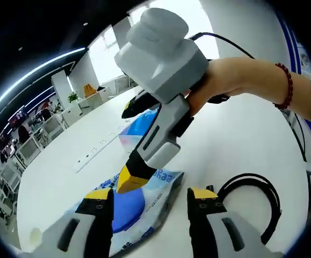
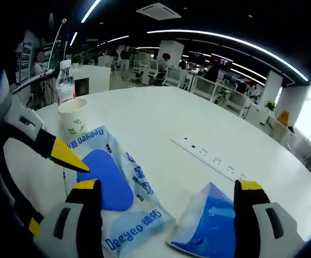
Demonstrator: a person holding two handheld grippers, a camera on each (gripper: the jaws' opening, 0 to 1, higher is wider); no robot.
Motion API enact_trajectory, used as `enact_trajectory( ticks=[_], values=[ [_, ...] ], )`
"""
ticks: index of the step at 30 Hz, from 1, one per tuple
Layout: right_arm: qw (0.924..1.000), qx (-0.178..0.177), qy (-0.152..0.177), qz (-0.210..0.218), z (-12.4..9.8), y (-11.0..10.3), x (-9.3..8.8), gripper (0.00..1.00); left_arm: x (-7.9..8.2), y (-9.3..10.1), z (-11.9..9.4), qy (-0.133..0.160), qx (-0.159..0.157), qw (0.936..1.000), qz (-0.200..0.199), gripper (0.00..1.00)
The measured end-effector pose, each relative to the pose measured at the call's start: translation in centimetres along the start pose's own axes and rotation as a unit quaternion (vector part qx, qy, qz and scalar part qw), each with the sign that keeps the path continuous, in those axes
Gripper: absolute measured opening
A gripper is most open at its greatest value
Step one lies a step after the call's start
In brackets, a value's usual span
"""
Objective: Arrange the tabletop items into an orderly group along one side of the table until the central work area is clear of visible clutter.
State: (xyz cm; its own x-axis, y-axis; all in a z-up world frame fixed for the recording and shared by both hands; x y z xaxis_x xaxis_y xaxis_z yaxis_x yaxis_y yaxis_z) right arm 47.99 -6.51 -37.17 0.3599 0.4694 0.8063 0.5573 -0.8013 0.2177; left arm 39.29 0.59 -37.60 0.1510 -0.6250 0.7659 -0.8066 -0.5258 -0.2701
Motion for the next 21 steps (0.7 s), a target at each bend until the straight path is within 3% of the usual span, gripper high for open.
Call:
enact_trajectory(
  ticks=[9,19,21],
  values=[
    [0.9994,-0.032,0.008,0.01,-3.6,3.4,-1.1,1.0,1.6,0.6,0.7,0.012,0.007,0.9999,0.003,0.54],
    [0.9954,-0.078,-0.019,0.052,-7.5,9.6,-6.8,1.0,5.1,3.0,4.5,0.026,-0.016,0.9995,0.009,0.54],
    [0.9949,-0.081,-0.021,0.055,-7.7,10.0,-7.0,0.99,5.4,3.4,4.9,0.025,-0.019,0.9994,0.013,0.54]
  ],
)
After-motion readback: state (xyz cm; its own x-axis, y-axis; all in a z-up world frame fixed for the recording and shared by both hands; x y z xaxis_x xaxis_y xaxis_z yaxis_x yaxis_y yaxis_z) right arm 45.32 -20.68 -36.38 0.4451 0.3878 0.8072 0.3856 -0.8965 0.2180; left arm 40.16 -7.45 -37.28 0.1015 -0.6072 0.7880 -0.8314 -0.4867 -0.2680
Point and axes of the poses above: the point that each gripper's makers call its tool centre point, and the gripper's own axes: z roughly forward along the fingers, y roughly to its right, x roughly out of its top, the point moved 2 cm from there along -z, roughly backward along the fingers, and after that the axes turned 3 degrees about -y, right-handed, at the moved point
